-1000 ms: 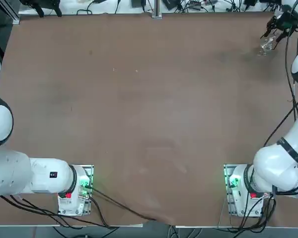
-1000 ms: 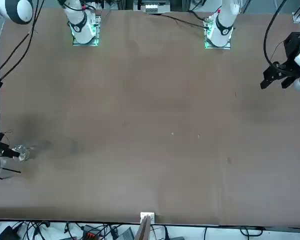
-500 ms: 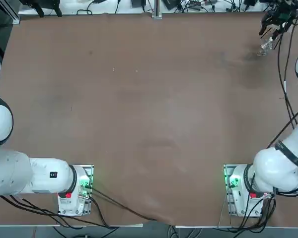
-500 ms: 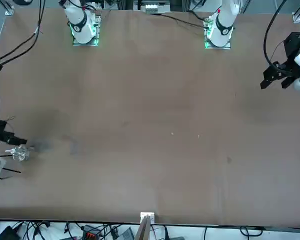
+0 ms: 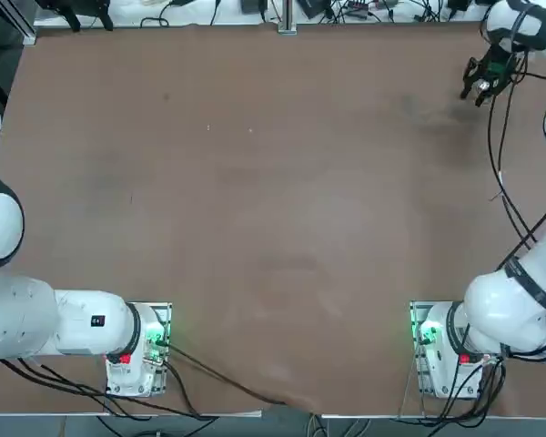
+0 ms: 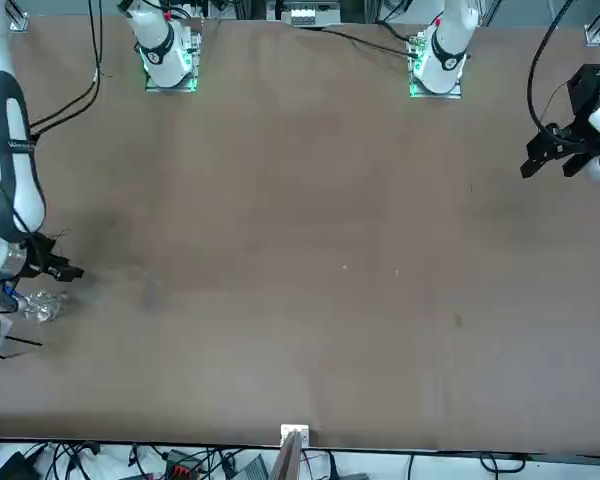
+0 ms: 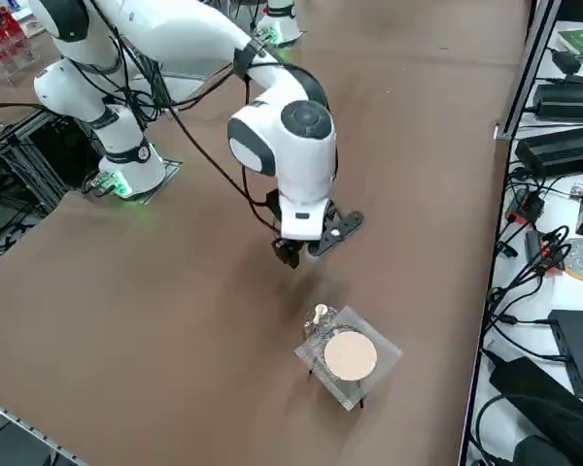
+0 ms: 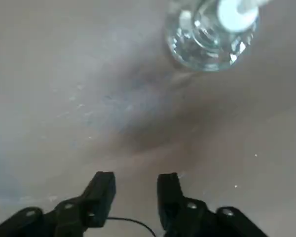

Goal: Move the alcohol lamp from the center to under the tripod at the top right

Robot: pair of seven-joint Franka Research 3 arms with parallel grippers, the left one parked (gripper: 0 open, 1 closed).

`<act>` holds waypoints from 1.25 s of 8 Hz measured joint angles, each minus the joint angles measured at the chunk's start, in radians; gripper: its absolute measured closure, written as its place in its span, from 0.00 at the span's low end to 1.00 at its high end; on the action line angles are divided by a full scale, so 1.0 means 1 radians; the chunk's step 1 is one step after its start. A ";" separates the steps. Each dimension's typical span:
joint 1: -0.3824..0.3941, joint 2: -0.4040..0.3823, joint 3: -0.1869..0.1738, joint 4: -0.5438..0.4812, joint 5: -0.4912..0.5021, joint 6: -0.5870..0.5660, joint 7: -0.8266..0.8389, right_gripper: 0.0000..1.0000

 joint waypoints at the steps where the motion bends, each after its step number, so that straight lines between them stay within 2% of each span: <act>1: -0.001 0.005 -0.002 -0.007 -0.002 0.008 0.022 0.50; 2: -0.005 0.015 -0.005 -0.009 -0.003 0.028 0.028 0.56; 7: -0.026 0.087 -0.010 -0.009 -0.004 0.178 0.029 0.54; 10: -0.052 0.099 -0.013 -0.006 -0.004 0.214 0.030 0.57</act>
